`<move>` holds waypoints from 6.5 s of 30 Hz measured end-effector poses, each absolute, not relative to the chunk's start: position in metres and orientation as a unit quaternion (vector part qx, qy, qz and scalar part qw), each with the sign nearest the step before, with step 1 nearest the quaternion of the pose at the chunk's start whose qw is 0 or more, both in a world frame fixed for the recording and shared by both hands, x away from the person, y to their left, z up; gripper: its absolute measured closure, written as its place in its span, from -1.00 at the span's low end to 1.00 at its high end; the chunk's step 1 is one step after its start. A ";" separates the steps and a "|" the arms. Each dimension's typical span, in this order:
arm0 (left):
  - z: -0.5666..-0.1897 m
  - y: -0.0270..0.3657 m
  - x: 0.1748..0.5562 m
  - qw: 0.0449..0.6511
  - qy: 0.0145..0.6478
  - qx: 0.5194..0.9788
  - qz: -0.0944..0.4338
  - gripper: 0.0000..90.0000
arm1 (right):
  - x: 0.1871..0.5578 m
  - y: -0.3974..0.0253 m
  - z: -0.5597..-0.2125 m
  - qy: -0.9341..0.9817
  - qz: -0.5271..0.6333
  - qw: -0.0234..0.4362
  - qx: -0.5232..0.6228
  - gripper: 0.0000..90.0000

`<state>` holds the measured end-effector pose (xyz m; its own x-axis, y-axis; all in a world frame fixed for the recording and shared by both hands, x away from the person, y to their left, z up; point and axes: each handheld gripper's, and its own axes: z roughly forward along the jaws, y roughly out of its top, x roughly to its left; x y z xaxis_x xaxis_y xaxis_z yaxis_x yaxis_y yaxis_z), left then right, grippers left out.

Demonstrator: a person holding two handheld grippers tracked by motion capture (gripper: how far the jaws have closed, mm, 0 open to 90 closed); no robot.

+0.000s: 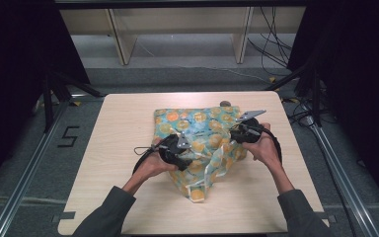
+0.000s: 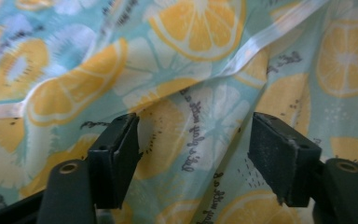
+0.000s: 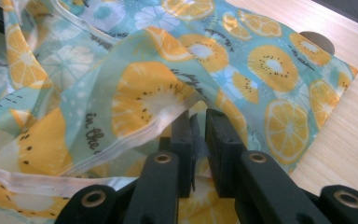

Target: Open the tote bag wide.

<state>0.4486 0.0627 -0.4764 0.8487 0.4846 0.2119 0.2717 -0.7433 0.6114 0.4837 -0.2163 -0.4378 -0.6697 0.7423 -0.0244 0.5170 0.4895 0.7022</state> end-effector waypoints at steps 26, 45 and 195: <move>-0.397 0.065 0.547 0.379 0.335 0.844 0.176 0.98 | 0.435 -0.183 -0.433 0.856 0.372 0.199 0.299 0.73; -0.431 0.087 0.574 0.376 0.412 0.822 0.119 0.98 | 0.453 -0.149 -0.465 0.926 0.223 0.115 0.283 1.00; -0.427 -0.005 0.544 0.312 0.208 0.916 0.144 0.57 | 0.458 -0.180 -0.445 0.870 0.352 0.109 0.327 0.75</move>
